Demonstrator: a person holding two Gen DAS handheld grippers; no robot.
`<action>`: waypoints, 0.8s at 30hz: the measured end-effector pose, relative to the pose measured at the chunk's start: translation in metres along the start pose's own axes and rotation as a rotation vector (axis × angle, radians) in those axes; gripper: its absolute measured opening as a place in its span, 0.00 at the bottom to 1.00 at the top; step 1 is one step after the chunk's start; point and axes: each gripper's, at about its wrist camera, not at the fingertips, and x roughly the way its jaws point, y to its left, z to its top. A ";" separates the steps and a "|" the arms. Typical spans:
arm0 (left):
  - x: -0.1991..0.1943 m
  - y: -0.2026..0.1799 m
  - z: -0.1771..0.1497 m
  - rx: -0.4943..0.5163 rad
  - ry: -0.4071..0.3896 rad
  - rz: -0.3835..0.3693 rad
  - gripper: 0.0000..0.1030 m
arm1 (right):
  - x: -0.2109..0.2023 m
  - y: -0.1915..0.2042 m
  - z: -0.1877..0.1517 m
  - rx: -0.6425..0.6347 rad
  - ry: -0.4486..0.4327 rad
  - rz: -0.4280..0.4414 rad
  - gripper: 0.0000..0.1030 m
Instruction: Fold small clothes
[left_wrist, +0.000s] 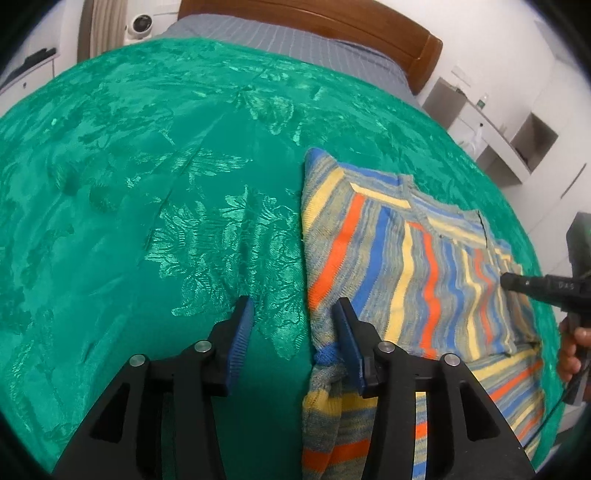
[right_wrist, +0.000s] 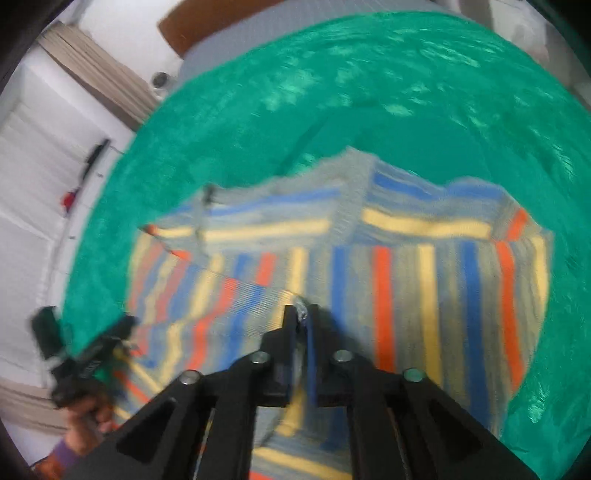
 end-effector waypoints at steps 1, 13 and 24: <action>-0.001 0.000 0.000 -0.001 0.003 -0.001 0.48 | -0.005 -0.001 -0.004 0.006 -0.019 -0.014 0.16; -0.032 0.010 -0.005 -0.028 0.037 0.015 0.64 | 0.003 0.042 -0.069 -0.126 0.074 0.058 0.46; -0.087 0.070 -0.065 0.019 -0.108 0.219 0.87 | -0.133 -0.016 -0.178 -0.102 -0.422 -0.280 0.84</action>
